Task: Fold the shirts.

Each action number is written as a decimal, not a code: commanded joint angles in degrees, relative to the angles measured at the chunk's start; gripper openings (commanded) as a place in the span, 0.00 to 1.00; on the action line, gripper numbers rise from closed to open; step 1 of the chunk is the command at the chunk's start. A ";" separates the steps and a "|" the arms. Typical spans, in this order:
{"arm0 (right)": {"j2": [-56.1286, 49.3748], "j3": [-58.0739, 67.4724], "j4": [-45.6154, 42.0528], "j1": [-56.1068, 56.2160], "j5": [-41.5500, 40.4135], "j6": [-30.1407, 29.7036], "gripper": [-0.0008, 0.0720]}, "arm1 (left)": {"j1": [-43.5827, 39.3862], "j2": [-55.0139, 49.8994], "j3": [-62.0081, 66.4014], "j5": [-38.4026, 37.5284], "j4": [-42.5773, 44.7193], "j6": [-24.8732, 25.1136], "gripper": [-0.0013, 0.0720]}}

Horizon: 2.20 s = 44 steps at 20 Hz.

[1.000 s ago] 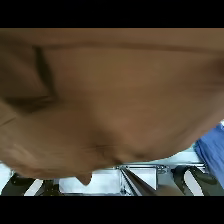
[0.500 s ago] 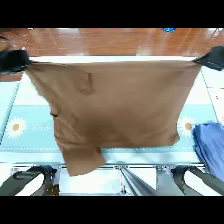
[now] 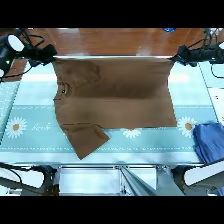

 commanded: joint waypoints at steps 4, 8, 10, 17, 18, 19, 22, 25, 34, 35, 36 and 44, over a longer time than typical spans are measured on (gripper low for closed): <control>-6.51 5.31 0.92 -0.31 8.52 -0.48 0.04 | 0.26 -4.11 3.50 -14.49 -4.37 9.86 0.04; -6.54 3.96 -5.79 -0.70 18.34 -1.55 0.04 | 1.20 -1.75 -3.30 -22.99 -2.78 15.89 0.04; -6.54 1.62 -6.80 -0.17 18.40 -1.55 0.04 | 1.20 -1.49 -8.85 -22.10 -3.26 15.89 0.04; -6.51 -5.99 -6.99 0.28 16.57 0.59 0.58 | 1.22 -1.60 -16.02 -20.11 -6.69 16.13 0.46; -6.19 -5.46 -7.04 0.00 18.29 1.60 0.58 | 1.27 -1.57 -15.19 -22.77 -6.43 17.44 0.70; -5.38 -4.26 -7.50 -0.92 20.28 2.56 0.58 | 1.77 -1.42 -13.94 -25.90 -5.51 17.59 0.71; 1.51 -3.02 -9.77 -5.97 21.97 4.63 0.57 | 5.79 3.96 -13.22 -29.90 -4.74 17.05 0.71; 11.58 -9.03 -14.49 -11.17 19.34 5.01 0.57 | 11.63 15.02 -20.41 -28.50 -4.72 16.87 0.71; 37.44 -58.49 -2.10 -15.37 -3.02 -0.17 0.57 | 33.03 43.10 -72.08 -19.08 -29.44 27.69 0.71; 37.88 -59.74 -0.96 -15.37 -2.56 -1.01 0.57 | 32.81 42.97 -74.36 -18.86 -29.40 28.76 0.71; 38.01 -60.26 -0.59 -15.32 -1.88 -1.33 0.57 | 32.41 42.95 -75.84 -17.94 -29.40 28.94 0.71; 38.01 -60.26 0.52 -15.32 -0.09 -1.77 0.57 | 19.39 39.06 -76.72 -7.80 -30.91 24.98 0.71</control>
